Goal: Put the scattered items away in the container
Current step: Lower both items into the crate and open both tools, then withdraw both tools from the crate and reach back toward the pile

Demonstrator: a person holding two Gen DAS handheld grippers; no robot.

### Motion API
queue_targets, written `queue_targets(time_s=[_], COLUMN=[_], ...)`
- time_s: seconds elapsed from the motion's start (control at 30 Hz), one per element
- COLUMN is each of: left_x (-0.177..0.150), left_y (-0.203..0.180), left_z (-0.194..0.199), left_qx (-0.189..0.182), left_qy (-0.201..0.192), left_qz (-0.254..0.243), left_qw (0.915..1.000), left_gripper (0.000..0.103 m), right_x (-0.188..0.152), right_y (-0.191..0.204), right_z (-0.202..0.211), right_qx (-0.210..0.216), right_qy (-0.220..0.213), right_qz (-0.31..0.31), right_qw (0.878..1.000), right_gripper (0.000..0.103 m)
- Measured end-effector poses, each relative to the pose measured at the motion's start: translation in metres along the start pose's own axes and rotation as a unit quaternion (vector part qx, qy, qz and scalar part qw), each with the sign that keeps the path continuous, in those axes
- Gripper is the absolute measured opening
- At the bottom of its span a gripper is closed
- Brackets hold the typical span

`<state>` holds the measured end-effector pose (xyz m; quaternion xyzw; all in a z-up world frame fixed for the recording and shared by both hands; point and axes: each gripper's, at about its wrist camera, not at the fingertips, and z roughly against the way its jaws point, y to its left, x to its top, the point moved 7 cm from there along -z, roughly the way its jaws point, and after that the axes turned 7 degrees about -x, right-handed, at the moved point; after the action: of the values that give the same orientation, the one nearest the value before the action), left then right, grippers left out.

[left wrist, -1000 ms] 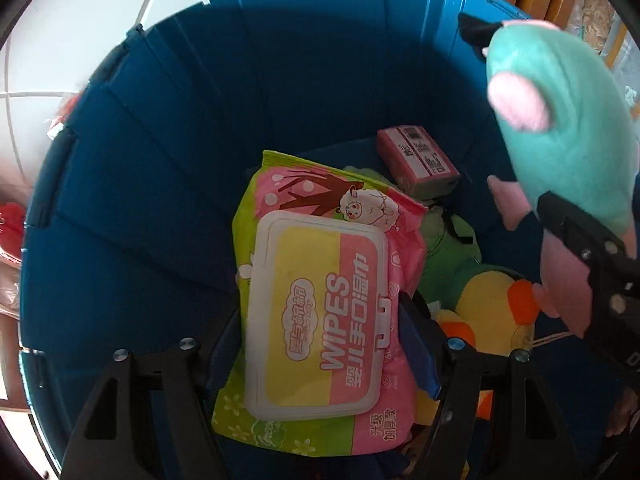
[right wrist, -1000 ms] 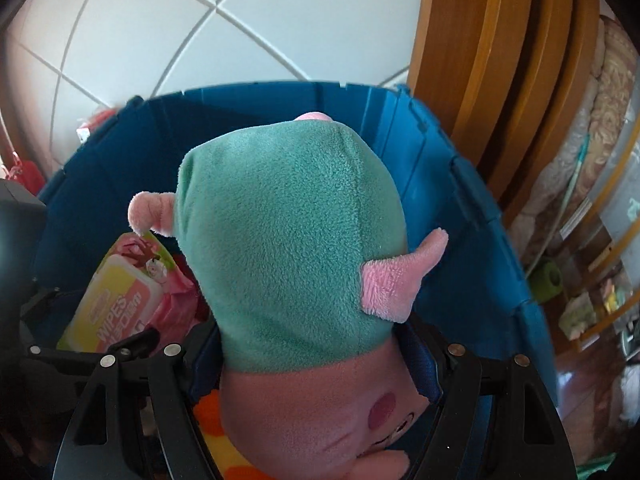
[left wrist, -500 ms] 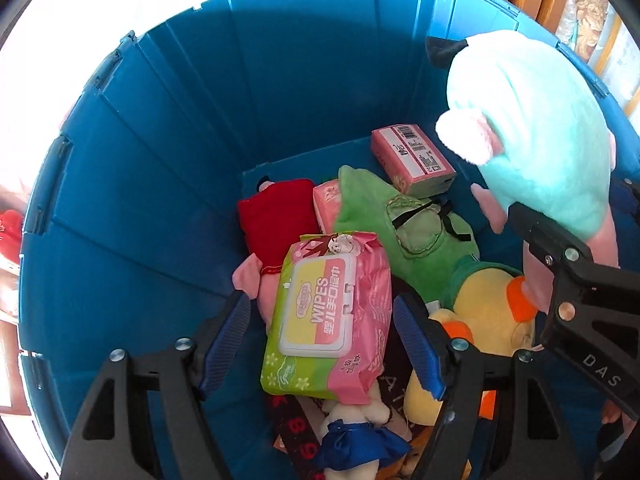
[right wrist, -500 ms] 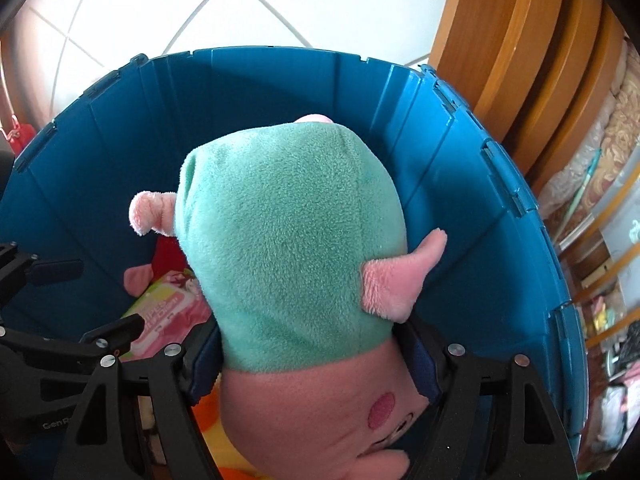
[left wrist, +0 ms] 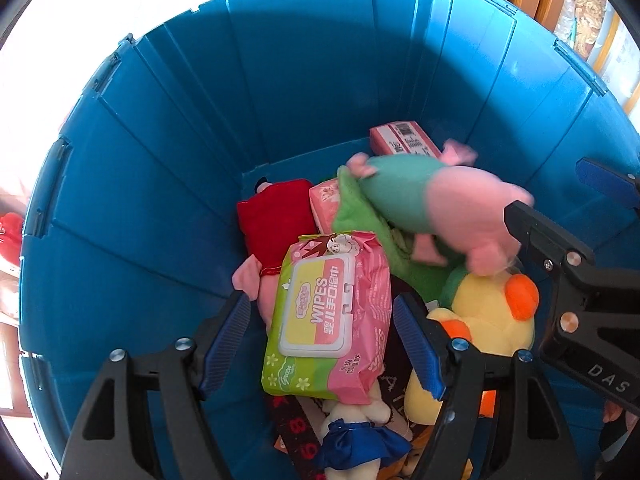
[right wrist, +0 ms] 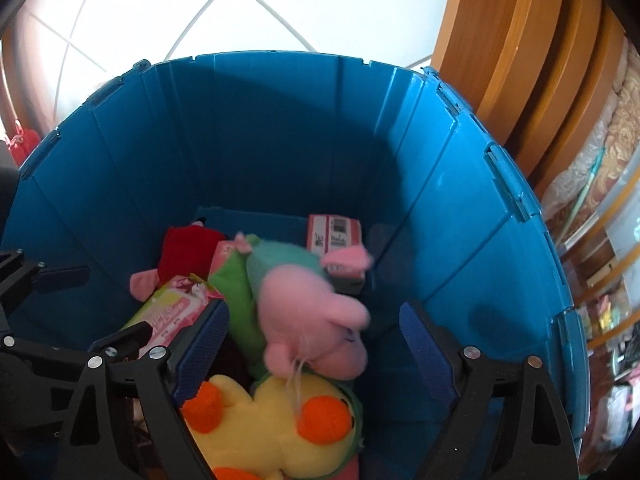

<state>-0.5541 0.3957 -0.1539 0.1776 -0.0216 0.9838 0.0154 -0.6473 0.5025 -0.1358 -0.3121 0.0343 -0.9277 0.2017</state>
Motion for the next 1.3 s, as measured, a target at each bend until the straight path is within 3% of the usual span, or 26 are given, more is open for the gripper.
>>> queue_targets(time_s=[0.47,0.6,0.8,0.9,1.03,1.23,1.3], left_x=[-0.004,-0.005,-0.004,-0.006,-0.017,-0.044,-0.058], left_y=[0.006,0.006,0.006,0.009,0.007,0.015,0.026], left_z=[-0.011,-0.012,0.0,0.024,0.074,0.163,0.188], left_qx=[0.015,0.023,0.04,0.043,0.023,0.002,-0.01], left_qy=[0.013,0.013,-0.016,-0.053,-0.099,-0.183,-0.207], left_qz=[-0.004,-0.013,-0.023,-0.012,-0.019,-0.022,-0.015], left_qw=[0.9998,0.9996,0.9988,0.9976,0.9947,0.9829,0.9782], left_gripper=[0.074,0.074,0.074,0.074,0.074,0.074,0.074], right_x=[-0.012,-0.018,-0.017,-0.009,0.003,0.01,0.007], right_y=[0.003,0.004,0.006,0.0,-0.009,-0.003,0.009], right_z=[-0.004,-0.006,0.002,0.019,0.063,0.155,0.184], right_qx=[0.008,-0.008,-0.01,-0.017,0.012,0.038,0.05], right_qy=[0.056,0.065,0.053,0.019,-0.042,-0.132,-0.155], right_qz=[-0.008,0.002,0.007,-0.002,-0.033,-0.045,-0.042], right_qw=[0.998,0.998,0.999,1.0,0.999,0.99,0.986], right_gripper=[0.088,0.088,0.088,0.088,0.088,0.102,0.102])
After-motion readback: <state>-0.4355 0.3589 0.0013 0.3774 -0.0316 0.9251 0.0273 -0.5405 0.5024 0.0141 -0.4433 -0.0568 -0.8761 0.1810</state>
